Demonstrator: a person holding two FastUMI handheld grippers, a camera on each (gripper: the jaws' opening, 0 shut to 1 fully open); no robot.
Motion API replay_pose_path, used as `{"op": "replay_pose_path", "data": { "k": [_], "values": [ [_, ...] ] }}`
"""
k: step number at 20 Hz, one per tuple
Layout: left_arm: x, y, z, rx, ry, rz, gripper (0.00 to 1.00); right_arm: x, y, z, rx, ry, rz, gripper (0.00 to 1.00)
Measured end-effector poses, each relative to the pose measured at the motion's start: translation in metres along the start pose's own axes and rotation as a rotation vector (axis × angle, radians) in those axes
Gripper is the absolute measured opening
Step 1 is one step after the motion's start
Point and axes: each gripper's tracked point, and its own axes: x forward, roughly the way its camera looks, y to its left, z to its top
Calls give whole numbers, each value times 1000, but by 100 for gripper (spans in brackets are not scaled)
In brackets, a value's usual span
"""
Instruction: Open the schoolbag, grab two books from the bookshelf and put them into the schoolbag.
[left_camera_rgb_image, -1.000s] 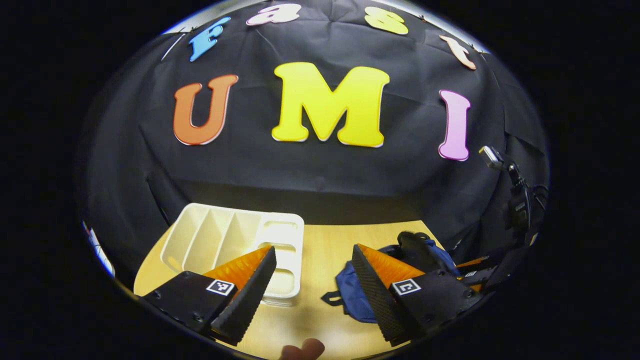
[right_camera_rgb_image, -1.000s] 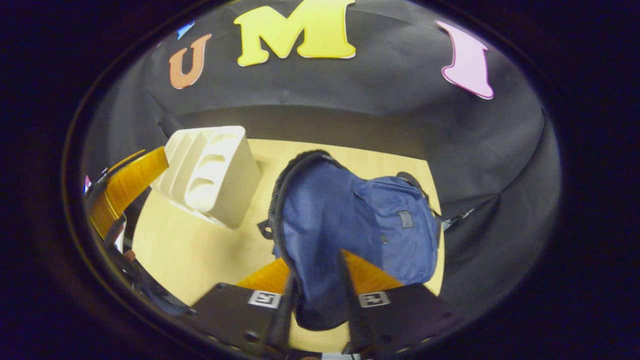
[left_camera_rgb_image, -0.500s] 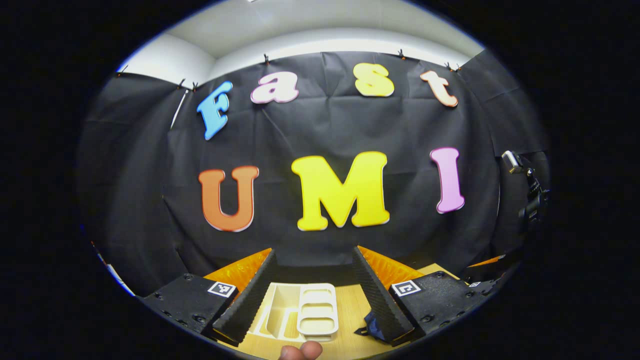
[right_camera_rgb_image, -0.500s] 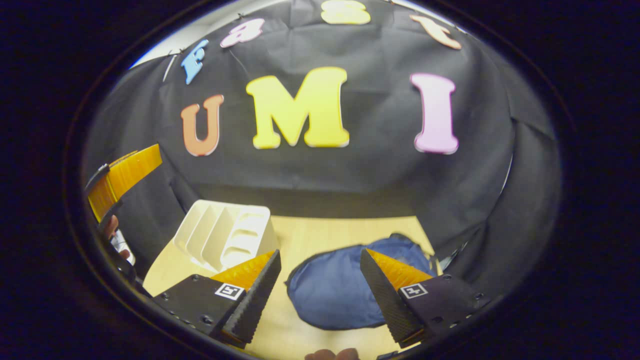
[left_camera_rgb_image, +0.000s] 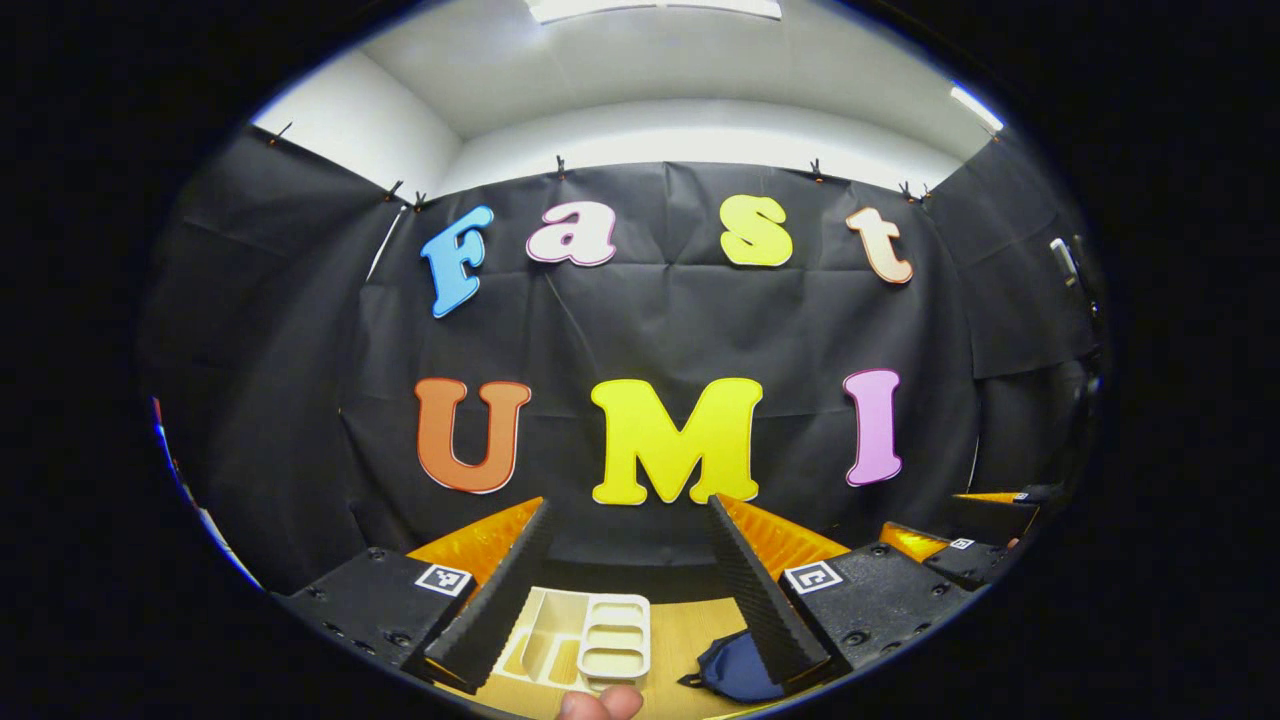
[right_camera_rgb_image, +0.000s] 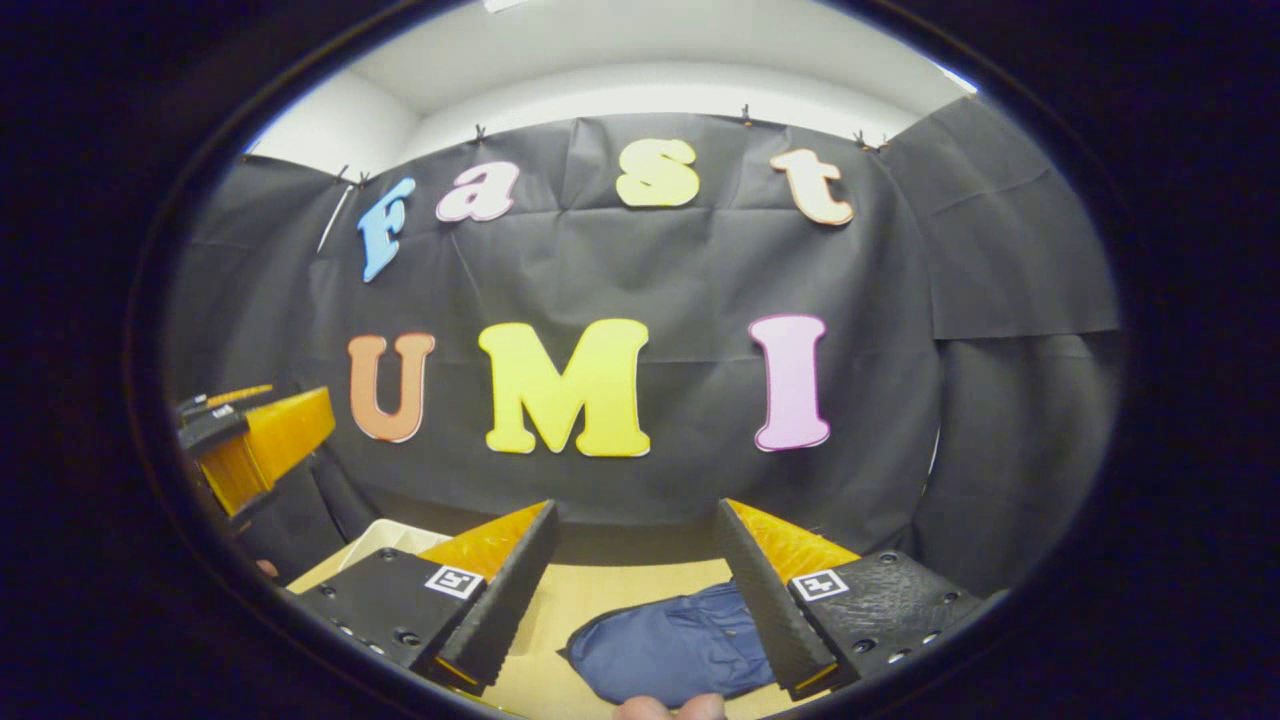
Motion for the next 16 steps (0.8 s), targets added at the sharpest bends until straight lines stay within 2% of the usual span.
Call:
{"op": "replay_pose_path", "data": {
  "k": [1,2,3,4,5,6,8,9,10,15,16],
  "values": [
    [-2,-2,-3,-16,10,2,97,-2,-2,3,-5,-14,-5,96],
    [-2,-3,-4,-25,19,5,93,-4,-3,6,-11,-25,-7,95],
    [-2,-2,-7,-26,23,10,97,-7,-3,8,-14,-33,-8,94],
    [-3,-2,-7,-23,21,12,97,-9,-3,11,-13,-41,-9,98],
    [-3,-1,-6,-21,18,12,98,-9,-2,12,-6,-48,-6,96],
    [-4,0,-6,-19,17,12,97,-10,-1,14,1,-53,-6,99],
    [-3,-1,-8,-17,24,5,100,-10,-3,15,6,-60,-10,95],
    [-4,-1,-8,-16,27,2,98,-11,-3,14,5,-59,-14,93],
    [-3,-1,-8,-15,27,2,98,-11,-4,13,3,-58,-15,98],
    [1,-2,-17,-11,54,-6,98,-11,-2,11,6,-52,-13,98],
    [1,-2,-17,-13,52,-6,89,-11,-2,11,7,-51,-12,93]
  ]
}}
